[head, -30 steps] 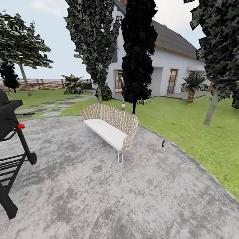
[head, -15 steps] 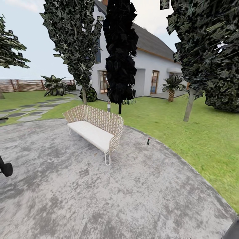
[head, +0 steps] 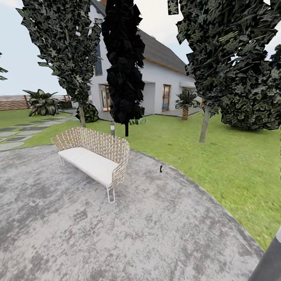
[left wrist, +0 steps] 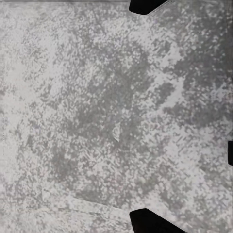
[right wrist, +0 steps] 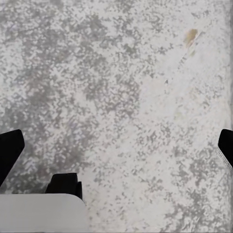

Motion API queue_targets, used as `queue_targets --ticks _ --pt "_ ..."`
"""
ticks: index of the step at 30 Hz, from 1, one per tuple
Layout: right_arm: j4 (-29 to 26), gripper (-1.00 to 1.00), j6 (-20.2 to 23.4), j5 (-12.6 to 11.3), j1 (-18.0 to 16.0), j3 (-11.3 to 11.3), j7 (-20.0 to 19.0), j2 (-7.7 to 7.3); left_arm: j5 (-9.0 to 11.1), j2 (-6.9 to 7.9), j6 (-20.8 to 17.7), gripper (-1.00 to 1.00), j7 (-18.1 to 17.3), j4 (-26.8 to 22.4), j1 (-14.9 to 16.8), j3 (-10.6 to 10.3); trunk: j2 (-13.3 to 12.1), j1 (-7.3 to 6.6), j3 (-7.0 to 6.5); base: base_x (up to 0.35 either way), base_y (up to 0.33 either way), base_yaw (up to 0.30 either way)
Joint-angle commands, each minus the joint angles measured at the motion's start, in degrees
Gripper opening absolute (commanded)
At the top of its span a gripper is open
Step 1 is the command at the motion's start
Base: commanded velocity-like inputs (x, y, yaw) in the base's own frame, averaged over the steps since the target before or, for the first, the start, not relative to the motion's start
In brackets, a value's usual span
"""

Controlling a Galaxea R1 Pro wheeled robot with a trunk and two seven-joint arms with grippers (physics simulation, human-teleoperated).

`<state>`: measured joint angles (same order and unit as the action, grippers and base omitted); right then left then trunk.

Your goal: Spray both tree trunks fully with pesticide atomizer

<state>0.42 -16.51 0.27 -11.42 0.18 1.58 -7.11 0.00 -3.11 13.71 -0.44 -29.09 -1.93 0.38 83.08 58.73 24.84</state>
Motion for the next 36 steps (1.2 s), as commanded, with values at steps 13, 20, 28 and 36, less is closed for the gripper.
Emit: queue_targets --ticks 13,20,28,36 --pt "1.1 1.00 -0.1 7.5 0.0 0.1 -0.1 0.82 -0.1 0.20 0.0 1.00 0.1 0.0 0.0 0.1 0.0 0.00 -0.03 0.334 -0.099 -0.011" --pt "1.2 1.00 -0.1 7.9 0.0 0.1 -0.1 1.25 -0.1 0.20 0.0 1.00 0.0 0.0 0.0 0.1 0.0 0.00 -0.03 0.335 -0.101 0.000" --pt "1.2 1.00 -0.1 7.7 0.0 0.0 0.1 3.42 -0.1 0.19 0.0 1.00 0.1 0.0 0.0 0.1 0.0 0.00 -0.03 0.335 -0.101 0.000" --pt "1.5 1.00 -0.1 7.8 0.0 -0.1 0.2 4.92 -0.2 0.20 0.0 1.00 0.0 0.0 0.0 0.1 0.0 0.00 0.42 0.335 -0.101 0.000"
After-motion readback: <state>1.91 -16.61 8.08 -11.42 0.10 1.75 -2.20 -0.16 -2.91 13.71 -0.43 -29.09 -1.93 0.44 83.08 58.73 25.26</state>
